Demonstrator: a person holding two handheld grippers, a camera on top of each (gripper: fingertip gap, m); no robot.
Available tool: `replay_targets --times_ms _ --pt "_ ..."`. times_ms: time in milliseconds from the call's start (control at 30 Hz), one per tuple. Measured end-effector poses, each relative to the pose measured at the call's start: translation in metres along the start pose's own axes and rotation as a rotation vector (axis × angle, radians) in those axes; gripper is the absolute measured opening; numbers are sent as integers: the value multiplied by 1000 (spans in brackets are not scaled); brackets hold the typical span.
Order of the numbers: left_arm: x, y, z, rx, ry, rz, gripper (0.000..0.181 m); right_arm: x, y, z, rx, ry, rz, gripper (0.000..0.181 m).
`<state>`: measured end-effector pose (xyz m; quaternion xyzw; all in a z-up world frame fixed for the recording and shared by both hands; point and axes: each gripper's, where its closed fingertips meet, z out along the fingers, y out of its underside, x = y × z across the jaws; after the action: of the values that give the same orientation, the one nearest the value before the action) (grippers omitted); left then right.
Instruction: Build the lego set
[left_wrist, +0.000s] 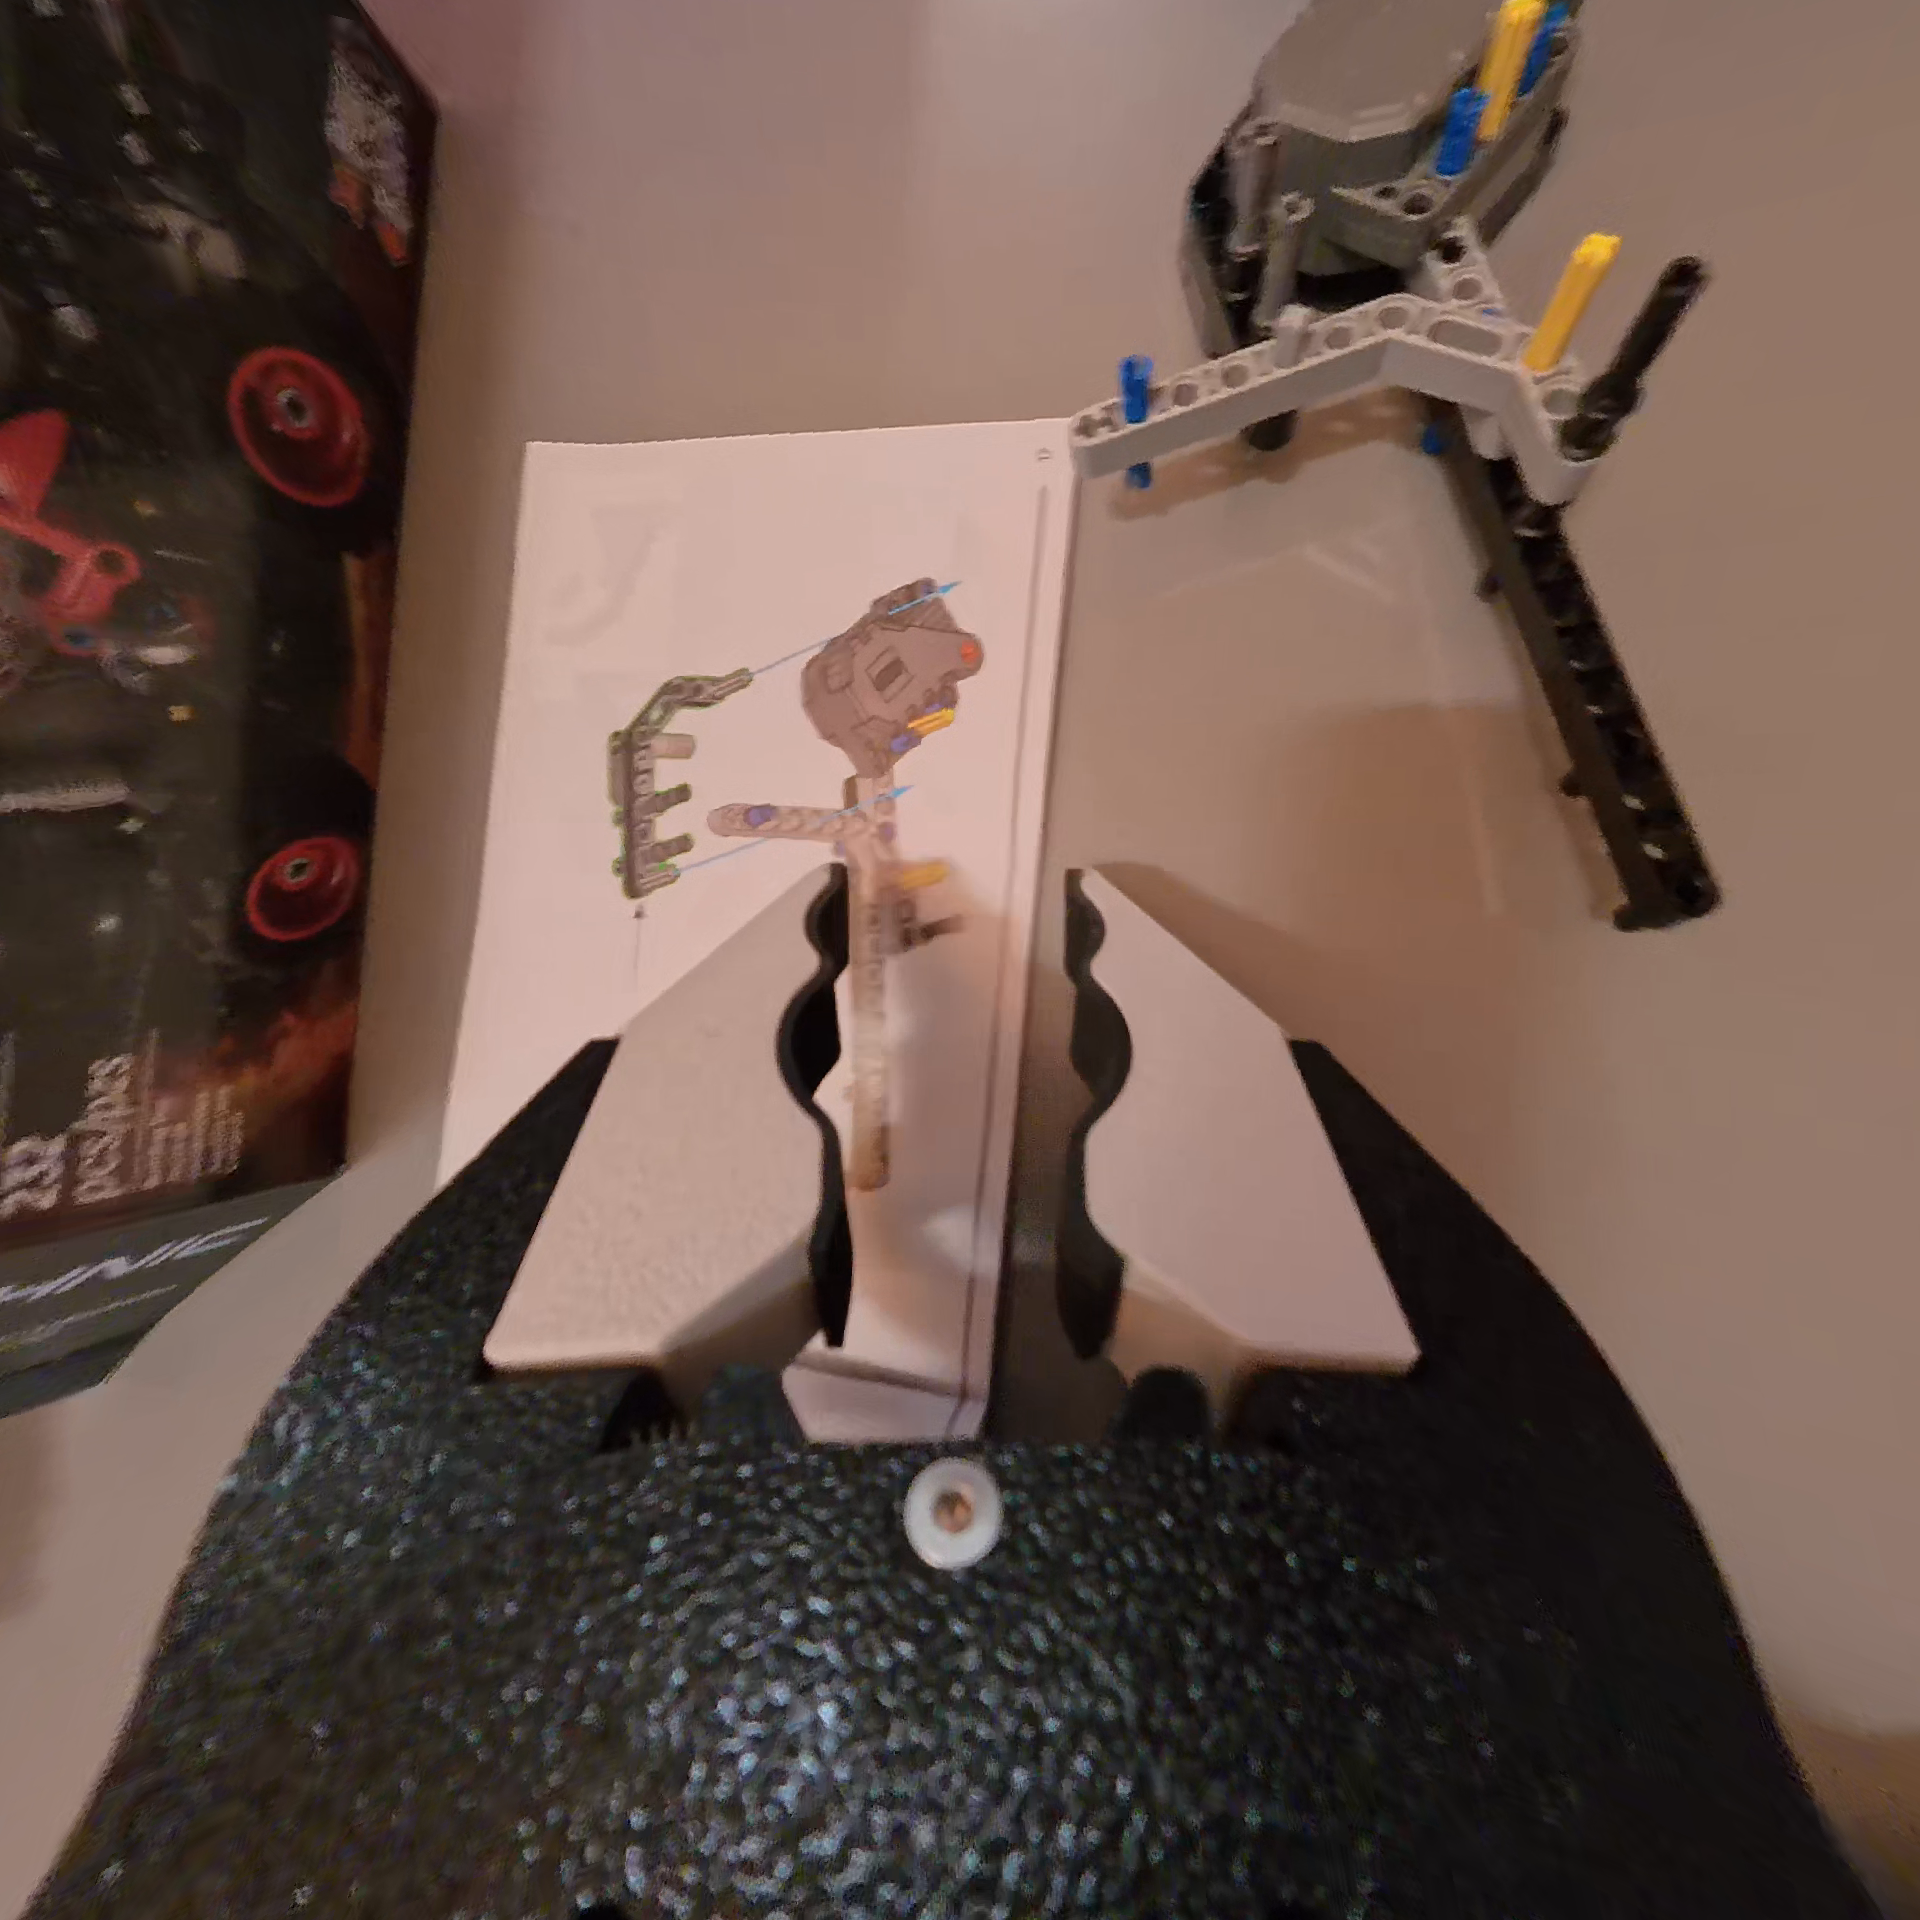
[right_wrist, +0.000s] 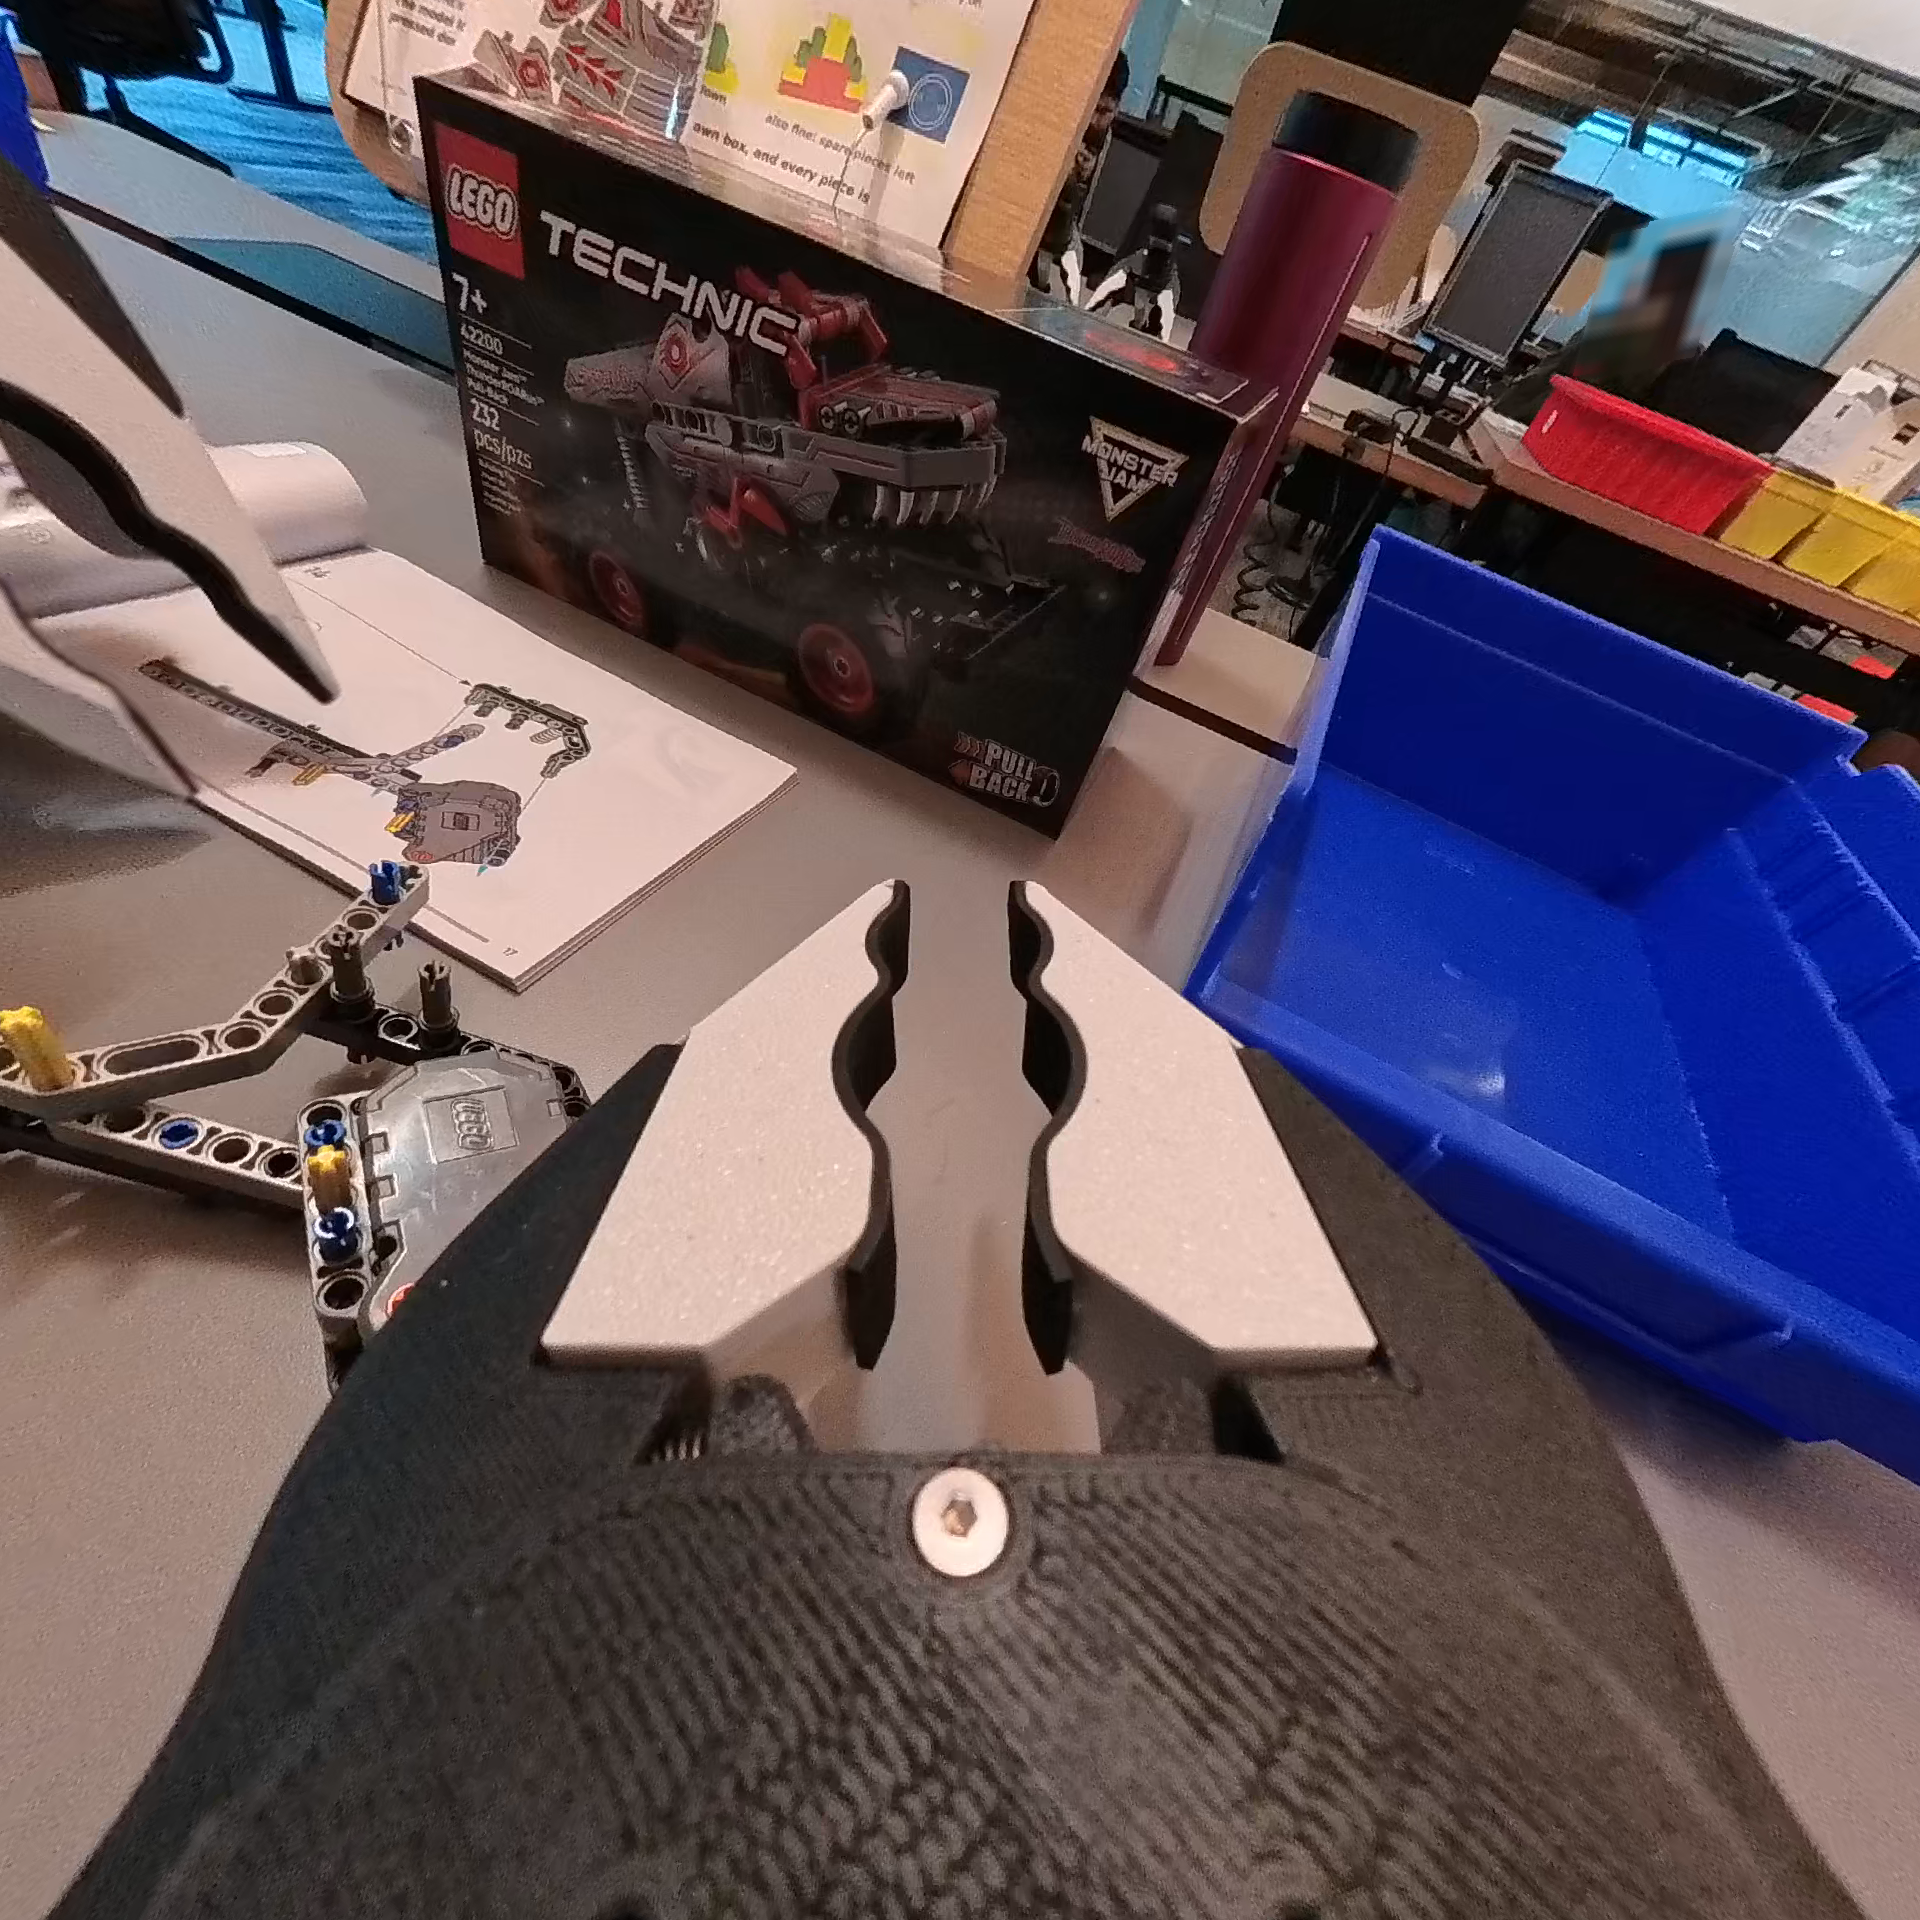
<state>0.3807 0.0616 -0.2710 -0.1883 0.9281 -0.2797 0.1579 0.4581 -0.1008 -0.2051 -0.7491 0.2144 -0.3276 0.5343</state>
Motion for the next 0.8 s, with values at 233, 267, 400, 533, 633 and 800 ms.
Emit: replay_targets --times_ms 233,267,400,533,633,800 --pt "4 1 7 -25 0 27 36 0 0 0 -2 -1 -2 16" --pt "2 2 6 -27 -7 25 35 0 0 0 -2 -1 -2 16" --pt "-4 0 1 -7 -33 11 34 0 0 0 -3 -2 -3 16" --pt "-5 -3 0 12 -31 -6 35 -1 0 0 -3 -3 -3 16" --pt "3 -5 6 12 0 10 38 -1 1 0 -4 -2 -4 16" --pt "-1 -1 9 -19 -38 28 35 -1 1 0 -4 -3 -4 16"
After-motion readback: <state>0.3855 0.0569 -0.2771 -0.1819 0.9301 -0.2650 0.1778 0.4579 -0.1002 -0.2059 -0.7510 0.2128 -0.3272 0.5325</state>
